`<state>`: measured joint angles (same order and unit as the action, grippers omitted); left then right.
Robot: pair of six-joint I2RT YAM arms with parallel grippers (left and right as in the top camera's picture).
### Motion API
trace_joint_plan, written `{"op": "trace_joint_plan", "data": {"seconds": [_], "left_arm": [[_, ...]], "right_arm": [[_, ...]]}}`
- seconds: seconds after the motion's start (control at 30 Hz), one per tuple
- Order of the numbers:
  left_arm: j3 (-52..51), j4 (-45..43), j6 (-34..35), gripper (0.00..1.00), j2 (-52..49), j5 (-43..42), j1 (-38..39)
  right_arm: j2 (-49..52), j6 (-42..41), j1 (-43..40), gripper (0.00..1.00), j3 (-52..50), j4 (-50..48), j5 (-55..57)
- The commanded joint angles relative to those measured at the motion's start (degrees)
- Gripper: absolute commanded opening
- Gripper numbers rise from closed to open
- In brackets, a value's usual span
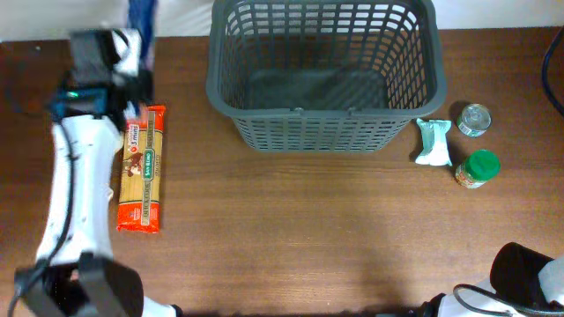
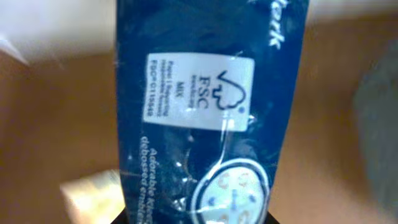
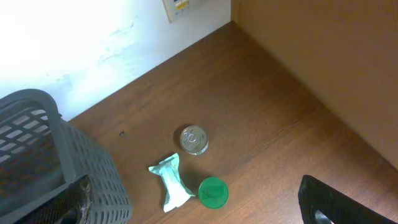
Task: Pack container
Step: 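Lift the blue box and lower it into the basket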
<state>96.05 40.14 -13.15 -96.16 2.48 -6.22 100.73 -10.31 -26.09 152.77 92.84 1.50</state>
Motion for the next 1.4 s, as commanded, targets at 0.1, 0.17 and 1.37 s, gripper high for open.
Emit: {"op": "trace_joint_plan", "data": {"seconds": [0.1, 0.17, 1.37], "left_arm": [[18.60, -2.34, -21.90, 0.02, 5.22, -14.12, 5.60], [19.89, -4.46, -30.21, 0.01, 5.22, -14.08, 9.49], [28.50, -9.70, -28.28, 0.99, -27.21, 12.63, 31.95]], "right_arm": [[0.02, -0.24, -0.28, 0.99, -0.26, -0.02, 0.70], [0.02, -0.24, -0.28, 0.99, -0.26, -0.02, 0.70], [0.02, -0.24, -0.28, 0.99, -0.24, -0.02, 0.70]]}}
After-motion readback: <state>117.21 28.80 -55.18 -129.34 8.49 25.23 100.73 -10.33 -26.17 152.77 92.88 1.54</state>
